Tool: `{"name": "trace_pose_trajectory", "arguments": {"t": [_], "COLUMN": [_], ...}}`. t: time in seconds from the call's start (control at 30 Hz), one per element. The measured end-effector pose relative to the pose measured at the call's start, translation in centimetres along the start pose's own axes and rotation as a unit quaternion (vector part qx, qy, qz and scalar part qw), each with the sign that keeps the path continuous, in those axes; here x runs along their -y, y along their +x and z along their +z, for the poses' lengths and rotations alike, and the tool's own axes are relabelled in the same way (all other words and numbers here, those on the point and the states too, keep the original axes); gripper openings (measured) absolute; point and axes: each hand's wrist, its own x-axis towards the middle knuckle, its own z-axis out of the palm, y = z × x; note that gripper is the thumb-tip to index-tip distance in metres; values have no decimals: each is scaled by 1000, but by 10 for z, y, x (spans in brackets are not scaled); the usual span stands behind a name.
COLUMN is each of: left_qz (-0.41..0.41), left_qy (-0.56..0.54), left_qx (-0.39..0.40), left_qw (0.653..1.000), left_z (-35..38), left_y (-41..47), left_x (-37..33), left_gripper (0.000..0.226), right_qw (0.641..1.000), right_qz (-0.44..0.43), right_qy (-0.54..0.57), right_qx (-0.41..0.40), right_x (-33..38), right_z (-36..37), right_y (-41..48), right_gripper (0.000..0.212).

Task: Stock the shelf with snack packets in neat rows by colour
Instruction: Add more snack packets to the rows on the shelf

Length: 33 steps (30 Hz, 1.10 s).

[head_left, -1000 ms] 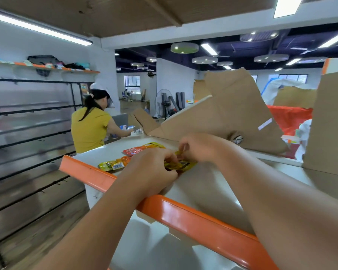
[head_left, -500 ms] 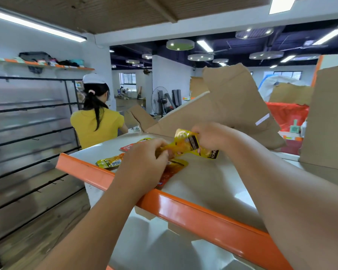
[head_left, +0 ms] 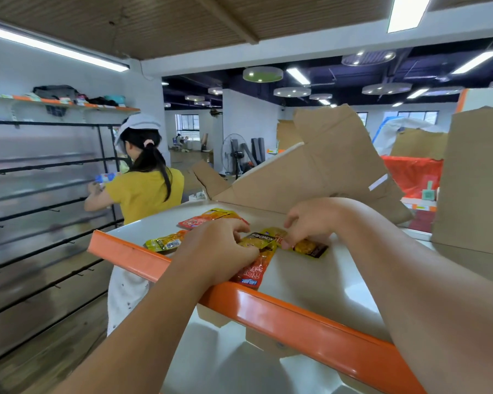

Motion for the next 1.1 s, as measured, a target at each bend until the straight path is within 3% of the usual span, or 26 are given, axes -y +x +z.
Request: {"name": "trace_pose_trajectory", "arguments": {"t": [0.17, 0.37, 0.57, 0.67, 0.87, 1.0, 1.1], "left_qz": [54, 27, 87, 92, 82, 62, 64], "left_qy": [-21, 82, -33, 16, 18, 29, 43], "left_qx": [28, 16, 64, 16, 32, 21, 70], "left_qw": [998, 996, 994, 996, 996, 997, 995], "left_z": [-5, -1, -4, -2, -1, 1, -2], "left_y": [-3, -1, 1, 0, 0, 1, 2], "left_x": [-1, -7, 0, -1, -3, -2, -5], "left_gripper": [51, 43, 37, 32, 20, 37, 42], "right_qw": [999, 999, 999, 999, 999, 998, 999], "right_qz": [8, 4, 4, -1, 1, 3, 0], "right_qy": [-39, -47, -39, -32, -46, -58, -54], "right_qx": [-3, 10, 4, 7, 3, 4, 3], "right_x": [6, 7, 6, 6, 5, 5, 5], "right_z": [-2, -2, -2, -1, 0, -1, -1], "right_y": [-5, -6, -3, -2, -1, -1, -1], "right_gripper": [50, 61, 52, 49, 47, 48, 48]}}
